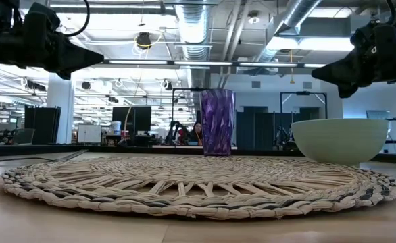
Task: Pick & Place Utensil
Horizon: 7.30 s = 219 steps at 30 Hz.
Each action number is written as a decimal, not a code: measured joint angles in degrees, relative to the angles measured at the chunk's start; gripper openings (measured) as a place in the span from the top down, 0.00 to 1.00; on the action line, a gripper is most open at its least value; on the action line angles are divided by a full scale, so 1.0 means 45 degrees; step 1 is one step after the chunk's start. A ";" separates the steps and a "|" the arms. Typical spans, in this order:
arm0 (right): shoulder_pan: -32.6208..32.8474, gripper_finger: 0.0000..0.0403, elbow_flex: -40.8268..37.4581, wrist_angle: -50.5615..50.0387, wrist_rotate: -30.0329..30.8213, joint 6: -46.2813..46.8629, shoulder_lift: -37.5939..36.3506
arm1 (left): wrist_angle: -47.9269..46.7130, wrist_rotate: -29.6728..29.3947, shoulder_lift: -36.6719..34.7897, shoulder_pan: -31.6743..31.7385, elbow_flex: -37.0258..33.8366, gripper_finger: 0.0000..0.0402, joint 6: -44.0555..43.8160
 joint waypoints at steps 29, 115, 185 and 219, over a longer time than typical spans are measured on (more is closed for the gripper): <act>-0.0004 1.00 -0.0005 0.0000 -0.0005 0.0000 0.0000 | 0.0000 -0.0002 0.0003 0.0002 0.0001 0.97 0.0001; -0.1515 0.99 0.0051 0.5964 0.1039 0.3405 0.0202 | 0.3854 0.0321 0.0064 0.0075 0.0006 0.97 0.0430; 0.5217 0.87 0.8656 -0.8134 0.1049 0.9329 1.5858 | 0.3900 -0.0869 0.7461 0.0070 0.4337 0.71 0.3036; 0.5961 0.99 1.1866 -0.4803 0.0941 0.4050 1.5907 | 0.3895 -0.0869 0.7596 0.0073 0.4337 0.71 0.3036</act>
